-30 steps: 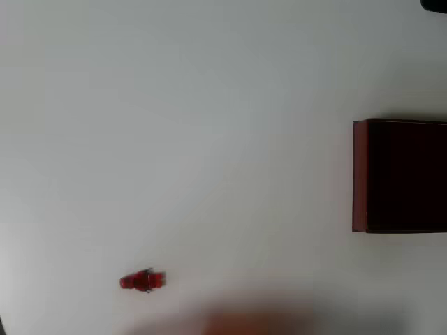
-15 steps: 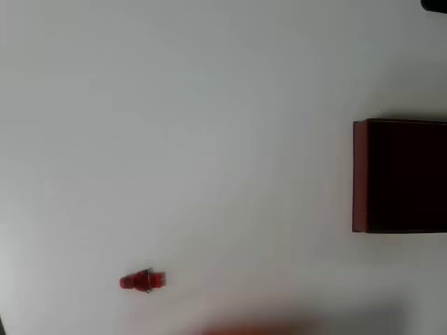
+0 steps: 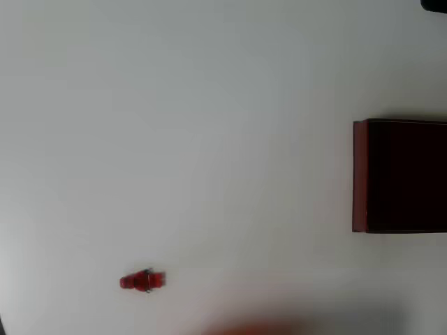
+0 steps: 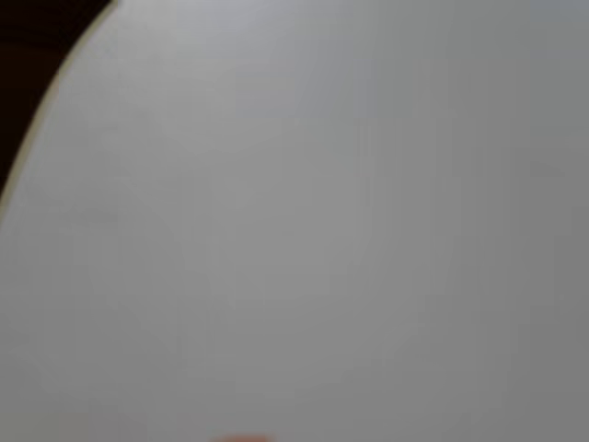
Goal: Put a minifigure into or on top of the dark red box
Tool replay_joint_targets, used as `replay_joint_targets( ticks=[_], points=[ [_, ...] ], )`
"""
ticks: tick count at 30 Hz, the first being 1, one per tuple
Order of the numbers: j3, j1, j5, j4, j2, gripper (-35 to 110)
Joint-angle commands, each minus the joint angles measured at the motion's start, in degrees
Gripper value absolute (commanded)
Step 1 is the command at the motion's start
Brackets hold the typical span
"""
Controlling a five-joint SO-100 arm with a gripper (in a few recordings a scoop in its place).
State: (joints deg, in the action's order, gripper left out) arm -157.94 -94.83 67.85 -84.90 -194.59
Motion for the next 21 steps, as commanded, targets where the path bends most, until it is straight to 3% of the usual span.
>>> replay_joint_targets(
  ticks=[1,12,21],
  points=[
    [5.5,4.7,-2.6,-4.3,0.3,0],
    [11.2,21.2,-17.1,-2.3,11.3,8],
    [4.1,29.7,-22.8,1.4,10.9,18]
  ],
)
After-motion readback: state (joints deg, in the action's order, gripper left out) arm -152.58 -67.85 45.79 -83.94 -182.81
